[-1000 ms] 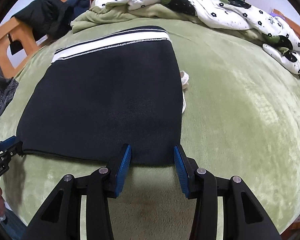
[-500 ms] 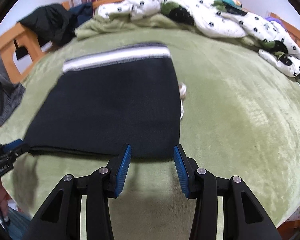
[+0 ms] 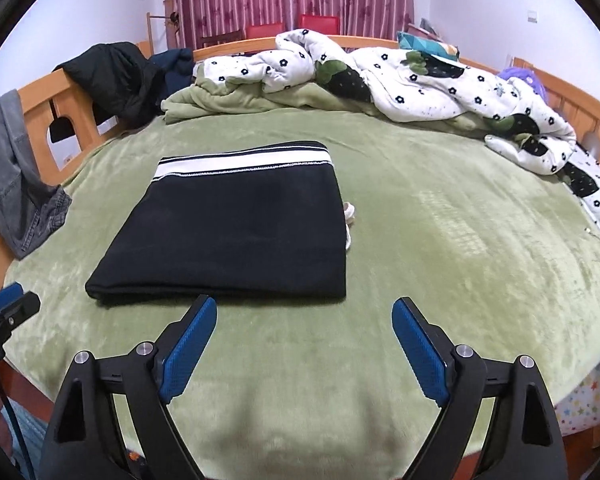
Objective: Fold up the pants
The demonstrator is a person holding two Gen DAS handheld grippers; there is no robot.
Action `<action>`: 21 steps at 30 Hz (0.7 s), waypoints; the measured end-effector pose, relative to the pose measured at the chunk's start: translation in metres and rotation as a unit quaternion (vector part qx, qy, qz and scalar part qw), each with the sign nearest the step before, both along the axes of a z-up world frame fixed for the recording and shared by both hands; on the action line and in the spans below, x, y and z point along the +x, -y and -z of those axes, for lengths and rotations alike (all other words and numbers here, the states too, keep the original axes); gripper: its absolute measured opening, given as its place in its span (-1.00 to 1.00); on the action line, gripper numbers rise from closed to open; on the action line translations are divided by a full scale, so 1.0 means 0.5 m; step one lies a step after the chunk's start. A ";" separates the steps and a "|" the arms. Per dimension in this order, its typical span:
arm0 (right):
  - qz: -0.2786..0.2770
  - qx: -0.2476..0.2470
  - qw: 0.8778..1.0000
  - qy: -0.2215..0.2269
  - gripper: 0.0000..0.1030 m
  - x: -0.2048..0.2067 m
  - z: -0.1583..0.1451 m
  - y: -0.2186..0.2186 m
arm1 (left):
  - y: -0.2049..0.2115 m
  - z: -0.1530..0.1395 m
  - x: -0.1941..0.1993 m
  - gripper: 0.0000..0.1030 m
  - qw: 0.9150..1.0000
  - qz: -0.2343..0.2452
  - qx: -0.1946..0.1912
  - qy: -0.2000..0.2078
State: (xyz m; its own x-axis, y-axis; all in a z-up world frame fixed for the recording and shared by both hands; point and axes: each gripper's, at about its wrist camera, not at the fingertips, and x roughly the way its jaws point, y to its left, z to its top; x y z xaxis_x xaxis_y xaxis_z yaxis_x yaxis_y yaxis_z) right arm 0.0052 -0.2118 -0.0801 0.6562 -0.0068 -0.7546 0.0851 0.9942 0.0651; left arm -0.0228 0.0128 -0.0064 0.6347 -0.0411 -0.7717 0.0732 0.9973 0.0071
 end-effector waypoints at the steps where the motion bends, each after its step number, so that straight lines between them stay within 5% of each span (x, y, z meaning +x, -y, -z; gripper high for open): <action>1: 0.000 -0.001 1.000 0.000 0.76 -0.008 -0.001 -0.001 | 0.004 -0.002 -0.005 0.33 1.000 0.001 0.002 0.002; 21: 0.016 -0.017 1.000 0.005 0.79 -0.047 0.005 0.008 | 0.021 0.009 -0.027 0.34 1.000 -0.006 0.010 0.010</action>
